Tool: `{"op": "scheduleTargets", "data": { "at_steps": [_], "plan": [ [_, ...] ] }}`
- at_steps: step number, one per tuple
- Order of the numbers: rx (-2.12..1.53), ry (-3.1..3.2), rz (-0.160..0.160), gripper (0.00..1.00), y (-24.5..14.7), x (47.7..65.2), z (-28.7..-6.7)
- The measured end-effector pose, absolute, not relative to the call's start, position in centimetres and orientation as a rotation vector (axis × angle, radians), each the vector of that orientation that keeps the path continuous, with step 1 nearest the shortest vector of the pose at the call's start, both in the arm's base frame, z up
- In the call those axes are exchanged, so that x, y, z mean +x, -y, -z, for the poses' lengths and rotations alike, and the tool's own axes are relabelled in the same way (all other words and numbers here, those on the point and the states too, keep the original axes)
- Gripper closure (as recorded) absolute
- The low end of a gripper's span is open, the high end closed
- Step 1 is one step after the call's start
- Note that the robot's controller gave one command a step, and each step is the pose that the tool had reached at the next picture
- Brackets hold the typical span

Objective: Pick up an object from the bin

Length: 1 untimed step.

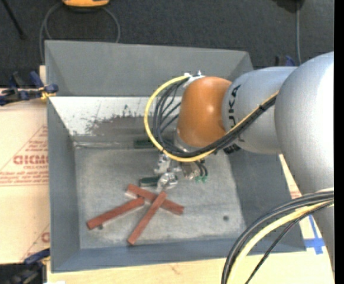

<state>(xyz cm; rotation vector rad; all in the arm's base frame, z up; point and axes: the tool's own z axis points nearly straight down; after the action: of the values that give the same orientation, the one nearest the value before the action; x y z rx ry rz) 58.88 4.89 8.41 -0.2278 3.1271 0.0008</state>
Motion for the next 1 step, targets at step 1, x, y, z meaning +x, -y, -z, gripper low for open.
{"op": "scheduleTargets", "data": {
  "at_steps": [1],
  "plan": [
    [-0.228,-3.127,0.000,1.00,-4.86,58.89,-8.41]
  ]
}}
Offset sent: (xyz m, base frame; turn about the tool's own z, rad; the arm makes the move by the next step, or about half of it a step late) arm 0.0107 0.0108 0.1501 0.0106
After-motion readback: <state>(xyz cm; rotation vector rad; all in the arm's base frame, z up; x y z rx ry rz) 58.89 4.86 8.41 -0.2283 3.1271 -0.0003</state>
